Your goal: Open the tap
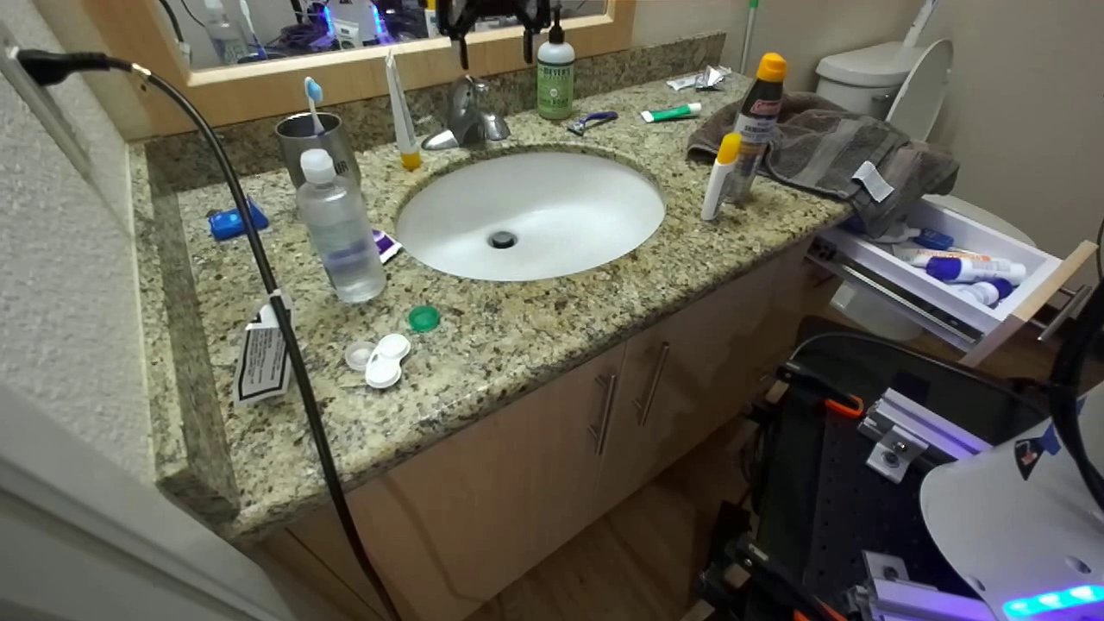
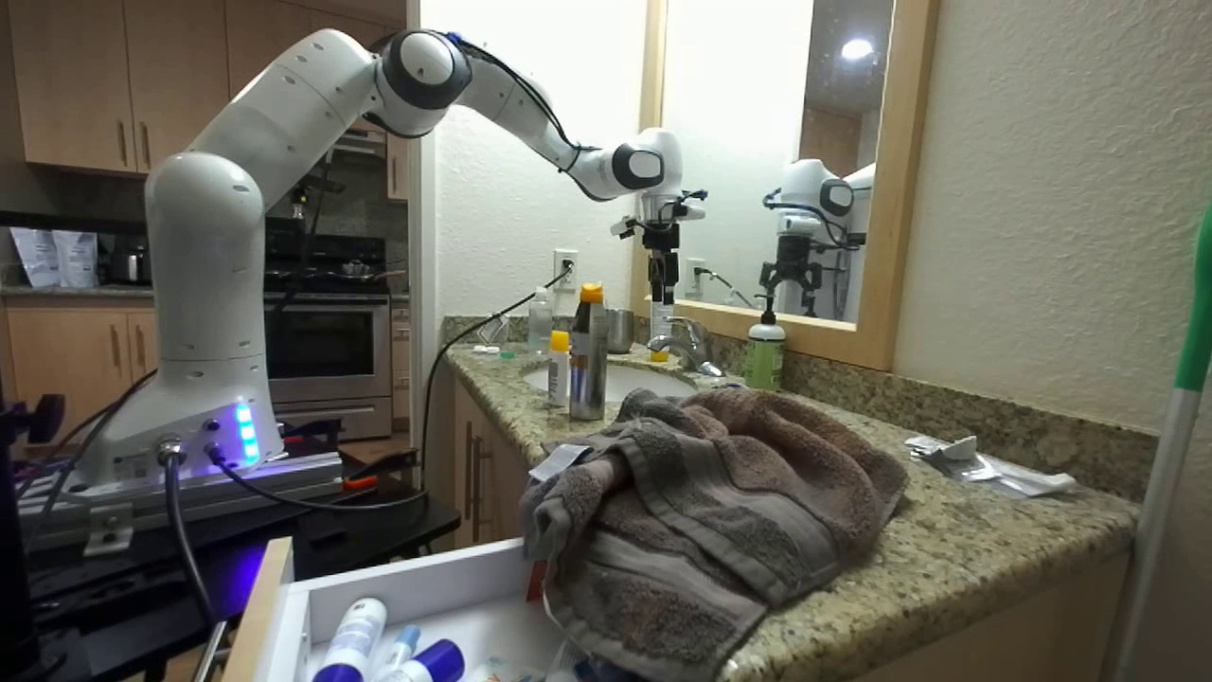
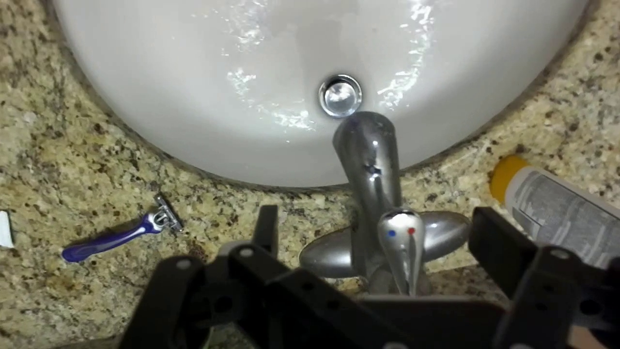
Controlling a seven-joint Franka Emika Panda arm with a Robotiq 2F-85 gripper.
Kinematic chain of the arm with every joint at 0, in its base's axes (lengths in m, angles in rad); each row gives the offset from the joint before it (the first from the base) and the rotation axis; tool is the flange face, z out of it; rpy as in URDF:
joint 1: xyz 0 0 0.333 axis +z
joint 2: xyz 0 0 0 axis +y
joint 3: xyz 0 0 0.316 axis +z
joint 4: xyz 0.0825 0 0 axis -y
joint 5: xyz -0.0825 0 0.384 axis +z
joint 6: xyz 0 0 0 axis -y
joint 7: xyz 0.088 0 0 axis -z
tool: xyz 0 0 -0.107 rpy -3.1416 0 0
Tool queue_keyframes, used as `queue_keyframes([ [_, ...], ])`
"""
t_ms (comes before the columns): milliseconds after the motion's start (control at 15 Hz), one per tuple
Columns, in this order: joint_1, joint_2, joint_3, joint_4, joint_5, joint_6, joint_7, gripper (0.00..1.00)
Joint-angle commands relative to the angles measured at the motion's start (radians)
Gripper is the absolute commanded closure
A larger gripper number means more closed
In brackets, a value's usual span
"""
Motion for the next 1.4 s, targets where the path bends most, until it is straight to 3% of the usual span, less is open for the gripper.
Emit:
queue_keyframes([
  [0,-0.018,0.022,0.0,0.029,-0.001,-0.034,-0.047,0.0],
  [200,-0.037,0.059,0.0,0.073,-0.003,-0.064,-0.093,0.0],
  [333,-0.031,0.056,0.016,0.057,0.029,-0.028,-0.076,0.0],
  [600,-0.024,0.124,0.017,0.139,0.043,-0.013,-0.015,0.0],
  [667,-0.022,0.078,0.018,0.093,0.031,-0.035,-0.041,0.0],
  [1067,-0.02,0.164,0.015,0.175,0.054,-0.007,0.066,0.0],
  [1133,-0.018,0.12,0.019,0.121,0.032,-0.017,0.031,0.0],
  [1267,-0.018,0.139,0.019,0.139,0.035,-0.012,0.056,0.0],
  [1333,-0.016,0.144,0.013,0.142,0.032,0.001,0.07,0.25],
])
